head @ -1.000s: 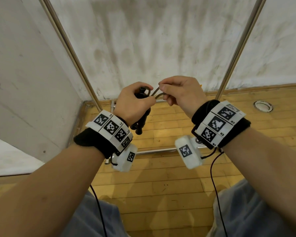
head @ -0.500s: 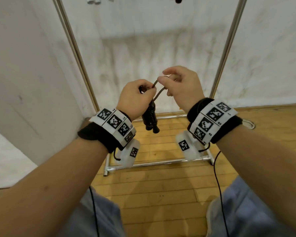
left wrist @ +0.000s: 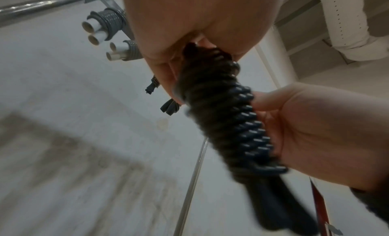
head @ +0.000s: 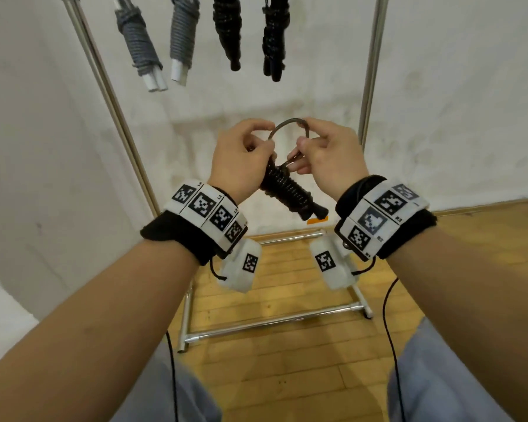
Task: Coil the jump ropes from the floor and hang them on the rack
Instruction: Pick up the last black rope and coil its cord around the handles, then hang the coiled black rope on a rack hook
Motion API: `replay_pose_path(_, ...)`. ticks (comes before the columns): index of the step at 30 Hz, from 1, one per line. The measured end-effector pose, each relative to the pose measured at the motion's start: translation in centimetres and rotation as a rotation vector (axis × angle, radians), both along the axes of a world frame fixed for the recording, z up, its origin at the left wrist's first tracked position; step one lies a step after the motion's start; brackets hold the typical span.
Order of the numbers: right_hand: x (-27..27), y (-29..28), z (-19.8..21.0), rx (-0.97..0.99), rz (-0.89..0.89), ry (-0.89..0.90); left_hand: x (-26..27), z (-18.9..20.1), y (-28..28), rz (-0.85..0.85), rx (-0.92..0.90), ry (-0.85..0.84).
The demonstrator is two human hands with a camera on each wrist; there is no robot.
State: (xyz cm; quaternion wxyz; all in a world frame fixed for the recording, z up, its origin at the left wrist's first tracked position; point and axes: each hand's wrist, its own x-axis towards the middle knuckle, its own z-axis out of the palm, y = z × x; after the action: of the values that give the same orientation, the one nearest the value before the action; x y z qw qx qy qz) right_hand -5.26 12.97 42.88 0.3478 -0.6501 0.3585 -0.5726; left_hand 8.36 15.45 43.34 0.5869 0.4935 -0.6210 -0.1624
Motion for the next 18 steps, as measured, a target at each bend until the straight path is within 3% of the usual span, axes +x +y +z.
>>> replay_pose_path(11, -2.1, -15.4, -1.0, -0.122, -0.262, 0.058, -1.7, -0.6, -16.6, -0.117, 0.031, -0.097)
replay_pose_path(18, -4.6, -19.5, 4.9, 0.055, -0.401, 0.105, -5.7, 5.2, -20.8, -0.155, 0.080, -0.156)
